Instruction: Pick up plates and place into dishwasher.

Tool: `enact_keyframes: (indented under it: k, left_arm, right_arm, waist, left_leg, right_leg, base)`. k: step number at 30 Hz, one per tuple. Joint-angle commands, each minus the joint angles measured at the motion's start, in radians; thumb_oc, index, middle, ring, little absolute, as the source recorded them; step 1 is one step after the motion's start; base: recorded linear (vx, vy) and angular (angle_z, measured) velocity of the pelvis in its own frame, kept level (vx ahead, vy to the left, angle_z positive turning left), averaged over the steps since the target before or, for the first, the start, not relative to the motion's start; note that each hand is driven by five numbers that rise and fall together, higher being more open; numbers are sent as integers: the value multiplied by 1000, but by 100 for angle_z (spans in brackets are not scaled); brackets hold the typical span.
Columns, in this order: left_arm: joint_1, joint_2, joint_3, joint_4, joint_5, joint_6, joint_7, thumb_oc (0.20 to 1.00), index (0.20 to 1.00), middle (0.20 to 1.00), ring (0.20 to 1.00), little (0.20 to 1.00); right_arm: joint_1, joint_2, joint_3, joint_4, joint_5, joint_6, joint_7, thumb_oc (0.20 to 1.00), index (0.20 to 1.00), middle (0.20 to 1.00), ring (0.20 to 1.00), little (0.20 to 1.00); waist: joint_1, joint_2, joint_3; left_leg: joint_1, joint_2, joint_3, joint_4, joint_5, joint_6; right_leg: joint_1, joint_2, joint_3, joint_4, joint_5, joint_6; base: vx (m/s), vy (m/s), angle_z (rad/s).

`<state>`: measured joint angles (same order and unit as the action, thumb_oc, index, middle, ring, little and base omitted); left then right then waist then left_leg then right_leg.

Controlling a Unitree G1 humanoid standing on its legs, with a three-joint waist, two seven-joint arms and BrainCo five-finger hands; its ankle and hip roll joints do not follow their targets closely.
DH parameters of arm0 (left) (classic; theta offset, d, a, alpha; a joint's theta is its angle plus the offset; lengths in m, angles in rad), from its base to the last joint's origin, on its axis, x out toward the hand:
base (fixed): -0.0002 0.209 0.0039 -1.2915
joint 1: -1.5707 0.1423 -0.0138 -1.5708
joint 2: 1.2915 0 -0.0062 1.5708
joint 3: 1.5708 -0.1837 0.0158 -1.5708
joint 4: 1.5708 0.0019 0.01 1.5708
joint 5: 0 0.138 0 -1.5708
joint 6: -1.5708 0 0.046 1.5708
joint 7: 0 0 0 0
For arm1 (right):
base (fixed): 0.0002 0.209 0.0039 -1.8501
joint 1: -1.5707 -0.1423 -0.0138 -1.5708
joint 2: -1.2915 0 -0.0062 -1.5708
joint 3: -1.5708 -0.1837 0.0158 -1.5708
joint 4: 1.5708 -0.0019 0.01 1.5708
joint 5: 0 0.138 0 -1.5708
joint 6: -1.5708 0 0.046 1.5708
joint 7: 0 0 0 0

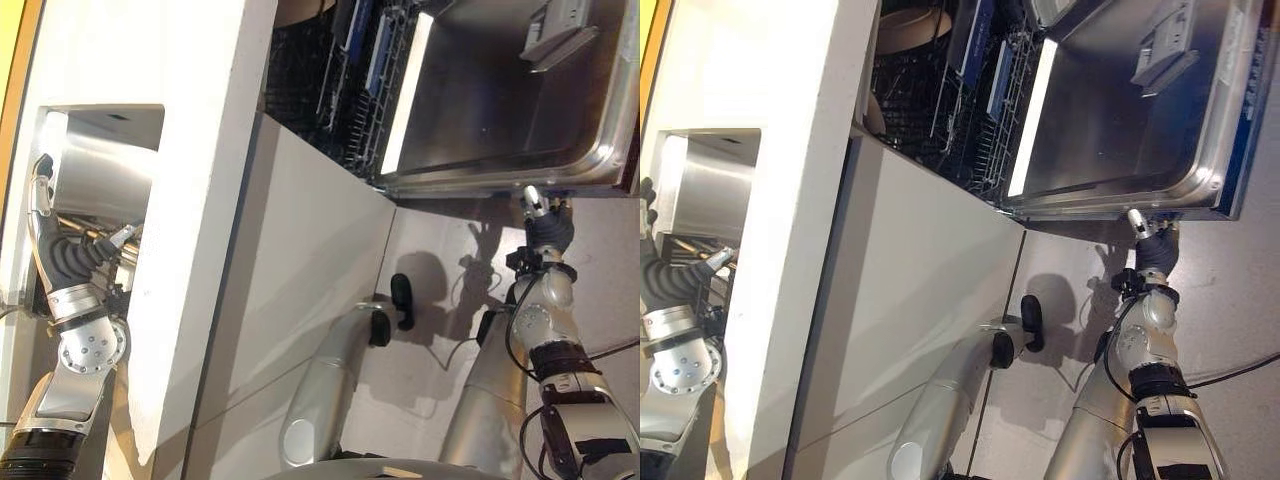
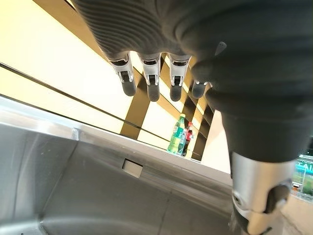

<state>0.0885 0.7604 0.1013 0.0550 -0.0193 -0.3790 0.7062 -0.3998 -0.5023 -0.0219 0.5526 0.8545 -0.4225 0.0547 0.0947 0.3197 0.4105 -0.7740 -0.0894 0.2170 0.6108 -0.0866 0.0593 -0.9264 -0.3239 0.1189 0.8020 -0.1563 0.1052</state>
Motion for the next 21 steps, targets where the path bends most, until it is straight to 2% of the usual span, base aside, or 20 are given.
enact_keyframes:
  k: [1, 5, 6, 12, 15, 16, 17, 18, 21]
  left_arm:
    - [-56, -129, -95, -144, -47, -47, -24, 1000, 1000, 1000, 1000, 1000]
    - [-62, -113, -76, -142, -60, -39, -41, 1000, 1000, 1000, 1000, 1000]
    - [-62, -109, -73, -146, -64, -37, -43, 1000, 1000, 1000, 1000, 1000]
    - [-63, -106, -75, -152, -70, -36, -49, 1000, 1000, 1000, 1000, 1000]
    - [-64, -105, -66, -162, -86, -25, -56, 1000, 1000, 1000, 1000, 1000]
    - [-64, -105, -61, -160, -93, -26, -60, 1000, 1000, 1000, 1000, 1000]
    - [-63, -104, -55, -158, -104, -27, -65, 1000, 1000, 1000, 1000, 1000]
    - [-60, -103, -50, -157, -111, -26, -70, 1000, 1000, 1000, 1000, 1000]
    - [-51, -103, -37, -155, -127, -27, -85, 1000, 1000, 1000, 1000, 1000]
  right_arm:
    - [-257, -95, 70, -359, -62, -112, 174, 1000, 1000, 1000, 1000, 1000]
    - [-302, -132, 61, -364, -47, -105, 170, 1000, 1000, 1000, 1000, 1000]
    - [-314, -140, 55, -366, -45, -98, 177, 1000, 1000, 1000, 1000, 1000]
    - [-338, -137, 70, -410, -72, -77, 192, 1000, 1000, 1000, 1000, 1000]
    - [-346, -132, 78, -422, -94, -59, 201, 1000, 1000, 1000, 1000, 1000]
    - [-348, -135, 82, -421, -93, -50, 204, 1000, 1000, 1000, 1000, 1000]
    - [-351, -136, 85, -417, -96, -42, 207, 1000, 1000, 1000, 1000, 1000]
    - [-349, -135, 86, -416, -99, -36, 210, 1000, 1000, 1000, 1000, 1000]
    - [-340, -132, 91, -407, -97, -21, 221, 1000, 1000, 1000, 1000, 1000]
  waist:
    - [-45, 54, 109]
    - [-40, 48, 109]
    - [-37, 49, 109]
    - [-30, 44, 109]
    - [-22, 38, 109]
    - [-17, 32, 109]
    - [-13, 26, 109]
    - [-11, 25, 109]
    - [8, 5, 95]
  left_leg:
    - [92, 11, -116, -60, -13, -64]
    - [97, 8, -121, -53, -12, -61]
    - [85, 8, -117, -55, 9, -54]
    - [99, 1, -127, -54, 4, -54]
    - [130, -2, -132, -73, 9, -55]
    - [155, -5, -139, -70, -17, -62]
    - [173, -6, -142, -76, -18, -64]
    - [175, -4, -140, -89, 8, -60]
    - [226, -8, -155, -109, 6, -63]
  right_leg:
    - [102, 19, -105, -10, -58, -69]
    - [118, 18, -113, -19, -50, -69]
    - [109, 16, -123, -25, -26, -76]
    - [138, 21, -129, -39, -26, -74]
    - [186, 17, -143, -72, -21, -75]
    - [217, 15, -139, -73, -48, -68]
    - [245, 10, -147, -87, -49, -68]
    - [257, 6, -162, -107, -20, -75]
    - [337, -8, -190, -151, -15, -73]
  base:
    - [23, -45, -4]
    - [-12, -24, 2]
    - [-82, -5, 2]
    - [-10, 5, 1]
    - [43, 55, 3]
    - [106, 66, 3]
    - [33, 87, 5]
    - [-44, 98, 8]
    - [42, 111, 17]
